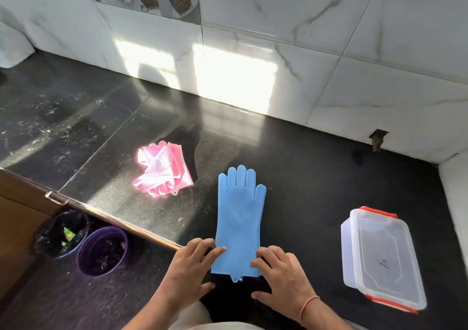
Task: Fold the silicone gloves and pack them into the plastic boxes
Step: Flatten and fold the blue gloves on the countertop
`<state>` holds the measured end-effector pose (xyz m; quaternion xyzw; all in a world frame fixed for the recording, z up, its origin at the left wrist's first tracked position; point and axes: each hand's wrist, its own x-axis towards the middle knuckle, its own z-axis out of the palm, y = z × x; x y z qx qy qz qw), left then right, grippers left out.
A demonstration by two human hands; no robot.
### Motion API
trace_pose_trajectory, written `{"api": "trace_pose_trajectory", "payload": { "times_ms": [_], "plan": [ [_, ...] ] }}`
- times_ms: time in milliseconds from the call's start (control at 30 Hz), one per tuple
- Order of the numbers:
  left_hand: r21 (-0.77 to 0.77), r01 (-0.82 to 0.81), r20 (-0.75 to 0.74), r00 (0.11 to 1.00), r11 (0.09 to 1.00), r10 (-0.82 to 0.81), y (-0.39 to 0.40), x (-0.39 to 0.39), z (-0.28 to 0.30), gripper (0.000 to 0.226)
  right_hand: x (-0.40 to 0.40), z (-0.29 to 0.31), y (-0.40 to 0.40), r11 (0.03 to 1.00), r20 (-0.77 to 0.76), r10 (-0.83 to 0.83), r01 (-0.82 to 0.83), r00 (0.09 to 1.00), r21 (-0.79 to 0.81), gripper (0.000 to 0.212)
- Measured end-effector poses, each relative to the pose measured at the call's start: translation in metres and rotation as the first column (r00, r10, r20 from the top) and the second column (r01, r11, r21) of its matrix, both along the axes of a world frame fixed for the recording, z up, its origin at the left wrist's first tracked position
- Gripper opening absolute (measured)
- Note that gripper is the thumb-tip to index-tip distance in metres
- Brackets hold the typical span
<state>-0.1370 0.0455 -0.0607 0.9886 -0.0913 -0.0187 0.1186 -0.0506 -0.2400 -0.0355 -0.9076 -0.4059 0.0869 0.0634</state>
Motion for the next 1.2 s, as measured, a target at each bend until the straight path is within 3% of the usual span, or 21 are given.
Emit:
{"api": "trace_pose_trajectory", "payload": {
  "times_ms": [100,333,400,500,600,700,933,1200],
  "plan": [
    [-0.007,0.126,0.009,0.992,0.992,-0.126,0.002,0.011,-0.003,0.067,0.005,0.004,0.005,1.0,0.004,-0.005,0.005,1.0,-0.001,0.053],
    [-0.061,0.205,0.135,0.971,0.977,-0.196,0.012,0.024,-0.007,0.025,0.016,0.014,0.008,0.997,0.056,0.048,-0.052,0.997,0.058,0.021],
    [-0.093,0.208,0.16,0.968,0.974,-0.192,0.012,0.023,-0.008,0.023,0.016,0.014,0.007,0.995,0.07,0.064,-0.069,0.996,0.073,0.017],
    [-0.215,0.169,0.165,0.977,0.962,-0.134,0.008,0.019,-0.009,0.026,0.016,0.01,0.002,0.995,0.048,0.088,-0.089,0.995,0.033,0.028],
    [-0.373,0.109,0.091,0.993,0.922,-0.08,0.002,0.015,-0.007,0.026,0.013,0.007,-0.001,0.996,0.023,0.078,-0.078,0.997,0.031,0.032],
    [-0.485,0.068,0.02,0.998,0.872,-0.066,-0.004,0.009,-0.003,0.028,0.005,0.007,0.0,0.99,0.037,0.075,-0.079,0.997,0.116,0.022],
    [-0.612,-0.022,-0.066,0.998,0.791,-0.024,-0.009,-0.024,0.003,0.024,-0.03,0.011,-0.019,0.953,-0.045,0.03,-0.016,0.999,0.303,0.028],
    [-0.73,-0.196,-0.166,0.98,0.655,0.108,-0.001,-0.004,0.033,0.026,-0.013,0.043,0.003,0.875,-0.227,-0.169,0.252,0.959,0.414,0.014]
  ]
}}
